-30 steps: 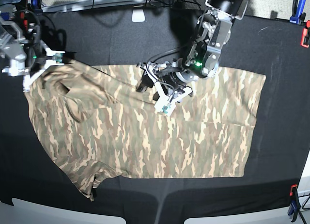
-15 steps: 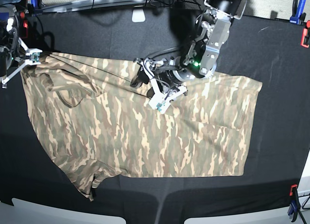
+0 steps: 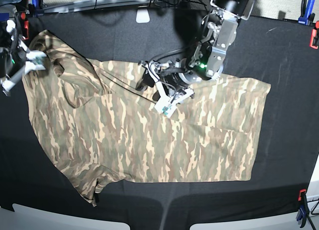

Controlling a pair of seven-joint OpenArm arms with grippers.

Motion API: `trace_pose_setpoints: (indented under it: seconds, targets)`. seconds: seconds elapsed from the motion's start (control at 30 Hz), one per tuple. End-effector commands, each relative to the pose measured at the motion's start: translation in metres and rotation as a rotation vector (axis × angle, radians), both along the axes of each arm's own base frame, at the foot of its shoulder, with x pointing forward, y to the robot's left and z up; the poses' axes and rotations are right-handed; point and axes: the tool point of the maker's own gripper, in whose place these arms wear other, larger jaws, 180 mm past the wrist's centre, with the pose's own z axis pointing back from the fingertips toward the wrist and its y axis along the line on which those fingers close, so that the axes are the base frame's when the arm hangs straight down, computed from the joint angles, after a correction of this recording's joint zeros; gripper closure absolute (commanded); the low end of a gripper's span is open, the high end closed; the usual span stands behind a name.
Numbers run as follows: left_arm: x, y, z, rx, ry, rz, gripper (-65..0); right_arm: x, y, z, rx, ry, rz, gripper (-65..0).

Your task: Layout the t-shirt on the table in an organized manner, then fold the t-shirt properly

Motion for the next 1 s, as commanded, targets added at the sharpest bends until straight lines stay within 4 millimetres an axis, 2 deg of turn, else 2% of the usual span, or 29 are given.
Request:
trace_pose_setpoints:
  seconds: [0.0, 0.13, 0.33, 0.47, 0.73, 0.97]
  targets:
    - [0.001, 0.007, -0.005, 0.043, 0.014, 0.006, -33.5, 0.016, 0.004, 0.012, 0.009, -0.056, 0.022, -23.7]
    - [0.001, 0.007, -0.005, 0.044, 0.014, 0.006, -33.5, 0.040, 0.039, 0.003, 0.133, -0.137, -0.002, -23.7]
    - [0.001, 0.007, -0.005, 0.043, 0.014, 0.006, -33.5, 0.040, 0.064, -0.029, 0.226, -0.105, -0.058, -23.7]
    - [0.001, 0.007, -0.005, 0.043, 0.014, 0.006, -33.5, 0.050, 0.064, -0.038, 0.201, -0.145, -0.041, -23.7]
    - [0.001, 0.007, -0.005, 0.043, 0.014, 0.006, -33.5, 0.062, 0.064, -0.035, 0.190, -0.203, -0.033, -23.6]
    - [0.001, 0.007, -0.005, 0.044, 0.014, 0.006, -33.5, 0.082, 0.058, -0.016, 0.177, -0.262, -0.024, -23.6]
